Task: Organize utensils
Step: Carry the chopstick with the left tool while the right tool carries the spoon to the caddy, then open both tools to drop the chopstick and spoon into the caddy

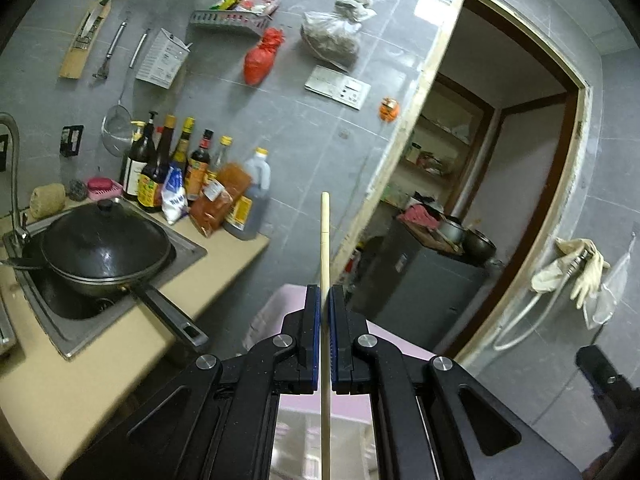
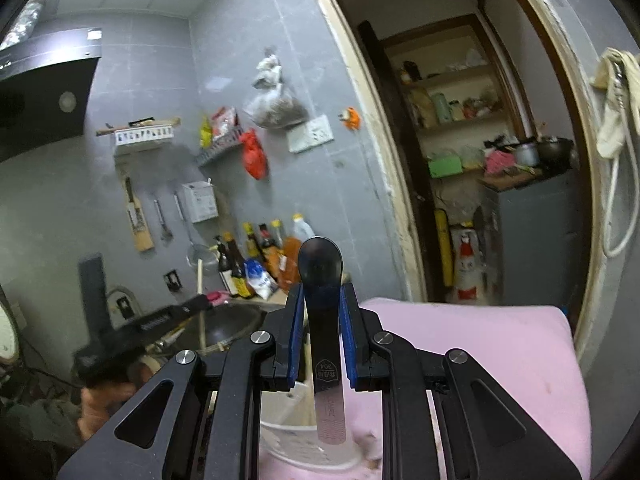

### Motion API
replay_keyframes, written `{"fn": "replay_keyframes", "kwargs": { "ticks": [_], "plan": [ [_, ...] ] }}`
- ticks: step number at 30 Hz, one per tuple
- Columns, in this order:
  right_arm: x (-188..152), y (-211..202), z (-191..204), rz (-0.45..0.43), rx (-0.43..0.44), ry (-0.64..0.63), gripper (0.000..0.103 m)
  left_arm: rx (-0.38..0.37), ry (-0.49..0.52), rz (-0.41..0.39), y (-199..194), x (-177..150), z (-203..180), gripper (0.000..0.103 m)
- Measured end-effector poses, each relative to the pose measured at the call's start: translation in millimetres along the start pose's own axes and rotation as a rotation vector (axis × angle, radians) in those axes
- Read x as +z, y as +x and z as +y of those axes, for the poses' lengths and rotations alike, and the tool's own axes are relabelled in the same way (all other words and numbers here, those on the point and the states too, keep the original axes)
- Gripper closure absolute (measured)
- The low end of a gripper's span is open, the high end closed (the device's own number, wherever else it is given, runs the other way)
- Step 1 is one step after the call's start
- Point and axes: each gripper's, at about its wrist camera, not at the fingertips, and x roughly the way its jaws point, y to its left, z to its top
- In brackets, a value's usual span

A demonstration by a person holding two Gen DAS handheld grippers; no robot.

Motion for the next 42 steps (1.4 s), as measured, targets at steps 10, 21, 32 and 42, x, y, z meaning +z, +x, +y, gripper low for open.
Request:
{"fn": "replay_keyframes", "kwargs": {
  "ticks": [10,21,32,42],
  "plan": [
    [-15,46,27,0.005,-0.046,-0.012,0.088,0.014,0.032,-0.015,32,-4,22,0.101],
    [-48,72,25,0.072,-0.164,0.032,0.088,-0.047,0.093,0.010,51,-28,23,0.101],
    [-72,81,18,0.133,-0.216,0.064,0.088,-0.115,0.194,0.020,55,-52,15,0.101],
    [-80,83,18,0.185,-0.222,0.088,0.086,-0.119,0.221,0.051,44,-67,16,0.101]
  ]
}}
